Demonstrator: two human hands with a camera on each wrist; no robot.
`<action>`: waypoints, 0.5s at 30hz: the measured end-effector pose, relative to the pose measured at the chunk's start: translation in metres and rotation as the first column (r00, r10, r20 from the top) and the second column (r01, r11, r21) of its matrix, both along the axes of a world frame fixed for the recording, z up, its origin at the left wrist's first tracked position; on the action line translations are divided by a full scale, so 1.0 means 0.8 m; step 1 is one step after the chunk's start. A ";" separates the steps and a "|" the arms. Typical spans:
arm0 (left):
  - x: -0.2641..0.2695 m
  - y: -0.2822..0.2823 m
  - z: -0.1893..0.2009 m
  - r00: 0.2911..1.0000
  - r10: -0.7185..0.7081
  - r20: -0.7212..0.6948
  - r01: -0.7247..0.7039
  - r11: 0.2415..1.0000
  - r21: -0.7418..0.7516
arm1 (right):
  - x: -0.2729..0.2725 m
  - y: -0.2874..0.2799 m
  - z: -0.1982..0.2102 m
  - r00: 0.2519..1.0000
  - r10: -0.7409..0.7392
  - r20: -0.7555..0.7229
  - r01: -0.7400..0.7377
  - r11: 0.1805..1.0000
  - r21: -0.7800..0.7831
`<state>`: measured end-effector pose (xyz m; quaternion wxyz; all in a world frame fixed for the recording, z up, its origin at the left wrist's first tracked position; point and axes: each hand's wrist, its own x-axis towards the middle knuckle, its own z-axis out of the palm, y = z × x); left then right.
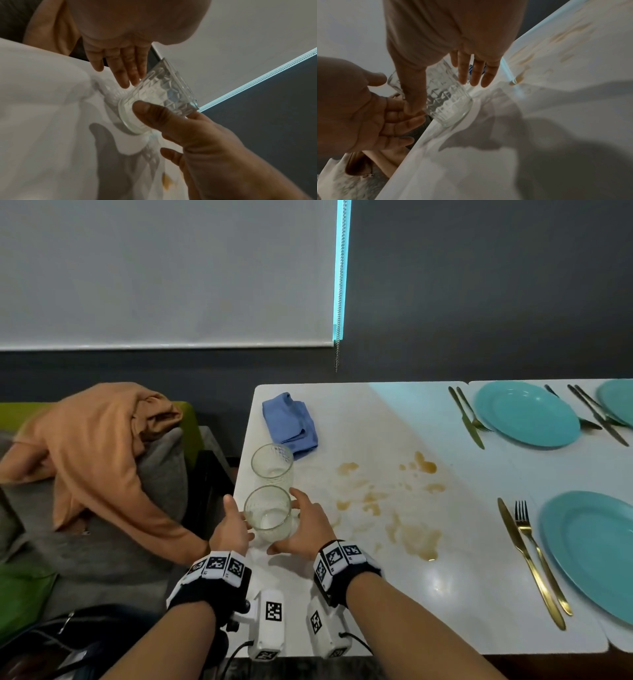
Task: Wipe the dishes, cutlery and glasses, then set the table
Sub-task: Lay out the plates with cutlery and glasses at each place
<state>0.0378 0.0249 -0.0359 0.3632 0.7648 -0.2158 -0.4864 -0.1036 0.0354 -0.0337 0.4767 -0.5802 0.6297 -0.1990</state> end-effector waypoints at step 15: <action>-0.008 -0.032 0.001 0.910 -0.285 0.302 0.291 0.957 0.026 | -0.059 0.003 0.005 0.992 -0.124 -0.021 0.121 0.985 -0.127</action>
